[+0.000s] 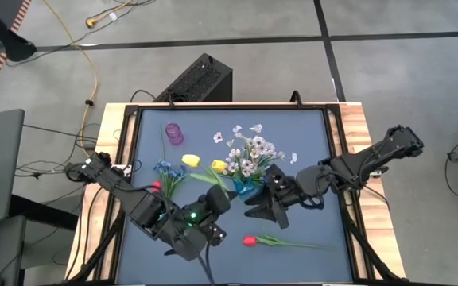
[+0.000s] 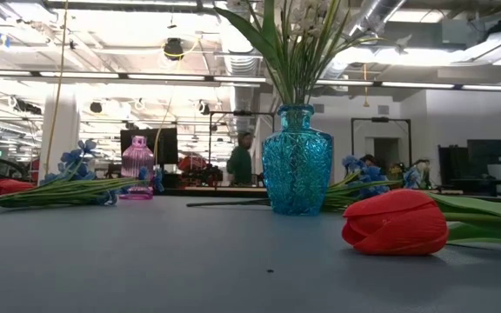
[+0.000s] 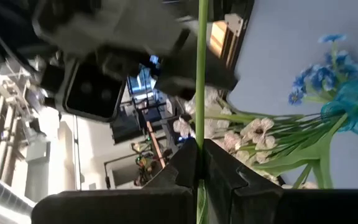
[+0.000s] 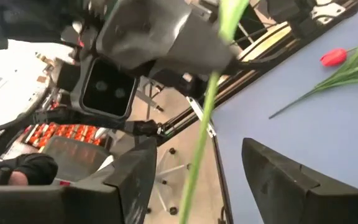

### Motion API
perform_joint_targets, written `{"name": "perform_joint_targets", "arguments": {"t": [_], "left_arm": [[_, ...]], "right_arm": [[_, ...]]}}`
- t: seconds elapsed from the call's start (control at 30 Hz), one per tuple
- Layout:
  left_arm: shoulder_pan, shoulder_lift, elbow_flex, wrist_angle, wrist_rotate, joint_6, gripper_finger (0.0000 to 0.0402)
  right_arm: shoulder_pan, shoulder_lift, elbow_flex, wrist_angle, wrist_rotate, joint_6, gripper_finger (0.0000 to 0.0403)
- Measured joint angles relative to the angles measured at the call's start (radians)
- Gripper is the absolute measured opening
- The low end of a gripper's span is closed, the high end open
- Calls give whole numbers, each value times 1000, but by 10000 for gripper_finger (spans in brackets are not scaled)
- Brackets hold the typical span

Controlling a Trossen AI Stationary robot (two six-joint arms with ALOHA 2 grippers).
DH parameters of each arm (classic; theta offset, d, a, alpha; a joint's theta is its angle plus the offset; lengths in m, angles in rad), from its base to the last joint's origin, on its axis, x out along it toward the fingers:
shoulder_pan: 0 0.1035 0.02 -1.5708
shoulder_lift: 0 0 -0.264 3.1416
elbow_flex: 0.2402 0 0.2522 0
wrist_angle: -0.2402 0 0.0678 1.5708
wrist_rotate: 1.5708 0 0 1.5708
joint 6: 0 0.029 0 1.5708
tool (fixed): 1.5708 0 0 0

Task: Sort flowers into vase by color
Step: Put the bottom yellow flower into the blue vase

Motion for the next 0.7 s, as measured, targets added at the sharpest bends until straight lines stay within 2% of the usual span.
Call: {"name": "perform_joint_targets", "arguments": {"t": [0.2,0.6,0.7], "left_arm": [[22,0,0,0,2,-19,0],[22,0,0,1,8,9,0],[22,0,0,1,30,-32,5]], "right_arm": [[-1,0,0,-2,-2,3,214],[1,0,-2,-12,-29,-32,33],[7,1,-2,-12,-29,-54,25]]}}
